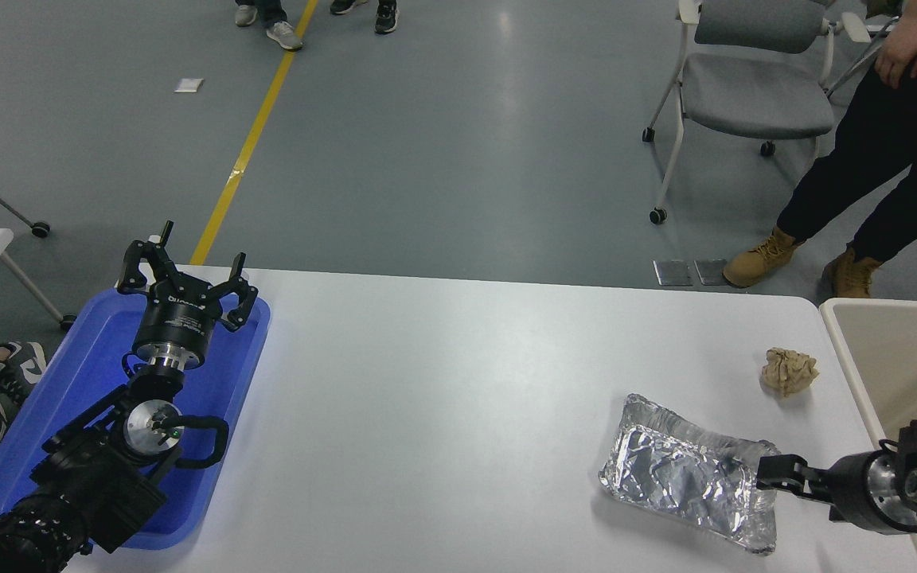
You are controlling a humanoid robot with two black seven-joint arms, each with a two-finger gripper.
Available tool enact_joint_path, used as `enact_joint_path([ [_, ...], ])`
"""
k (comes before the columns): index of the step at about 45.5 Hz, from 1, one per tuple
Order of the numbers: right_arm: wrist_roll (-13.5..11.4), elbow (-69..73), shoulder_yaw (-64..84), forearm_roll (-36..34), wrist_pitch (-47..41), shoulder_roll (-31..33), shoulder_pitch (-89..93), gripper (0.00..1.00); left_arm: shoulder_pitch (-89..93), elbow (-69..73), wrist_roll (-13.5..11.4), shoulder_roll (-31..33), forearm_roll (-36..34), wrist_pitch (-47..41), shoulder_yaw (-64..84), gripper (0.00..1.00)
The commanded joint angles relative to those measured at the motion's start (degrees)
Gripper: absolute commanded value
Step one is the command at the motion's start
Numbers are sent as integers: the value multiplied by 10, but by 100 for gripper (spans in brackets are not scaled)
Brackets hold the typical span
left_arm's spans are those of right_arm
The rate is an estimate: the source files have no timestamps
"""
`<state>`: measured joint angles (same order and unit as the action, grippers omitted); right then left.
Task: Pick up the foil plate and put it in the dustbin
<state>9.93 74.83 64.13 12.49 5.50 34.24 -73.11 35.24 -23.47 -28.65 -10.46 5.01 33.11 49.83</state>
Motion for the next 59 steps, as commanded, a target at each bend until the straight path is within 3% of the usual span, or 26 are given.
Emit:
enact_joint_path([
  [1,2,-31,-26,0,34,-17,45,98,0,0,0,0,0,0,0,100],
  [16,4,-50,-39,1,60,-30,83,85,0,0,0,0,0,0,0,100],
  [19,4,-50,-38,1,65,-34,84,74,0,0,0,0,0,0,0,100],
  [24,6,-50,-36,2,69,-42,84,37,0,0,0,0,0,0,0,100],
  [34,6,-50,-30,2,78,-51,82,0,0,0,0,0,0,0,0,100],
  [59,6,-30,16,0,69,-35,5,0,0,0,0,0,0,0,0,100],
])
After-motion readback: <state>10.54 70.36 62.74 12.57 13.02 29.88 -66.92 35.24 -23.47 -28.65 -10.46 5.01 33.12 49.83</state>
